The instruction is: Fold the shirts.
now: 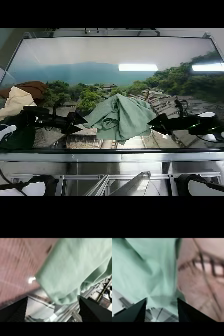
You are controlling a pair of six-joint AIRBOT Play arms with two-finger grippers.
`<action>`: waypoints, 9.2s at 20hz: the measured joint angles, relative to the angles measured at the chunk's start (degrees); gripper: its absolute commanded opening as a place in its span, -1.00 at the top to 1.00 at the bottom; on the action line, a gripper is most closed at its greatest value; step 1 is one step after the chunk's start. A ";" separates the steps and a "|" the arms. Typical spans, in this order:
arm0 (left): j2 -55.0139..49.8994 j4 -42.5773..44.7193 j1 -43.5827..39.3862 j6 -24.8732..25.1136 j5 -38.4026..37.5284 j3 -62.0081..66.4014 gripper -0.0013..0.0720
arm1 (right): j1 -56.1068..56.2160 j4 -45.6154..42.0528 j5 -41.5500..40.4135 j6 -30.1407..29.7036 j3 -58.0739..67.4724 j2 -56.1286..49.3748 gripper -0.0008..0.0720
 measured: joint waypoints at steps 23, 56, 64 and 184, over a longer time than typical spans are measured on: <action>26.25 -1.99 4.04 -3.43 13.27 39.04 0.93 | -15.30 42.01 37.33 -10.14 9.09 20.70 0.92; -9.29 1.53 13.51 0.83 15.08 32.59 -0.98 | -12.20 -0.85 9.77 2.32 30.08 -3.69 -0.03; -9.55 1.57 16.63 0.31 11.15 20.72 -0.97 | 5.20 -1.79 1.86 7.06 10.12 3.19 -0.03; 5.38 19.61 24.33 1.75 20.72 7.13 -0.98 | -15.58 -7.61 2.45 1.53 -12.68 3.96 0.92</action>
